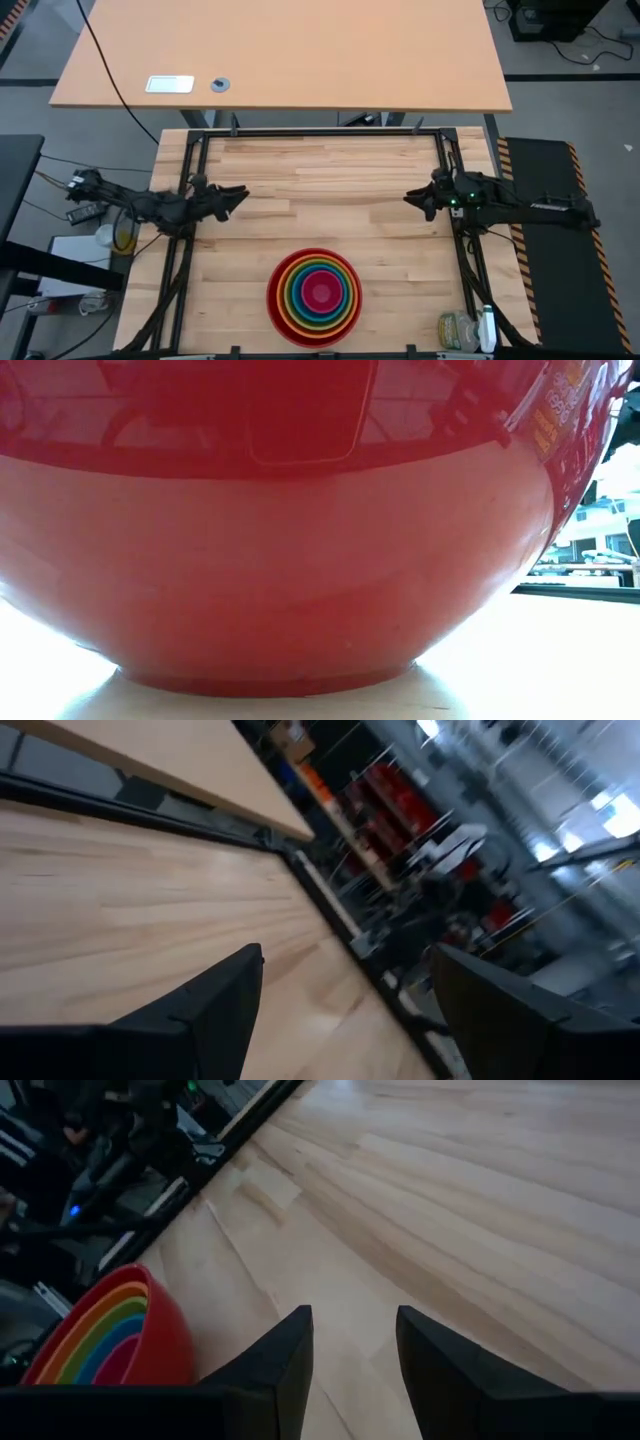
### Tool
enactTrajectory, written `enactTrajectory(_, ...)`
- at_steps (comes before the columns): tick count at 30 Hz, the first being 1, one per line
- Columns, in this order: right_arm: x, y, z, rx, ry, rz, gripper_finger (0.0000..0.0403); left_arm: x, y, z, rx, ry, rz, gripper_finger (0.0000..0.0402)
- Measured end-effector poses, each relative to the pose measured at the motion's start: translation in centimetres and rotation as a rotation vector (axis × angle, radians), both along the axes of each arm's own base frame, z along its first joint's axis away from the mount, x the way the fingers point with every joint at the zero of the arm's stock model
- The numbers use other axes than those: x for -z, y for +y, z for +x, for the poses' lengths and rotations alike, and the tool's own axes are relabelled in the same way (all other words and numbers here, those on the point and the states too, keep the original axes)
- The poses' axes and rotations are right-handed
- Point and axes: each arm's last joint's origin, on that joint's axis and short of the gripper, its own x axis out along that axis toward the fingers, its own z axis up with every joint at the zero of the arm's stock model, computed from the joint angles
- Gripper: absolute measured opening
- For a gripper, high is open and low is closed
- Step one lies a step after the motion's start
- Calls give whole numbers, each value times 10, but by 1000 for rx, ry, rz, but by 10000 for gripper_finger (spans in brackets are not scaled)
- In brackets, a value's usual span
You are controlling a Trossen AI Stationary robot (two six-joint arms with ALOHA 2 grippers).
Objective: Nest bowls inside each other
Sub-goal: Return to Home Position
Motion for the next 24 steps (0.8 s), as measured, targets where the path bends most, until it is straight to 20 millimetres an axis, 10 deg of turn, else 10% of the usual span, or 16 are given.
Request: enactTrajectory(24,42,3,-13,14,-249,179,113,42,2,-8,33,-123,32,213)
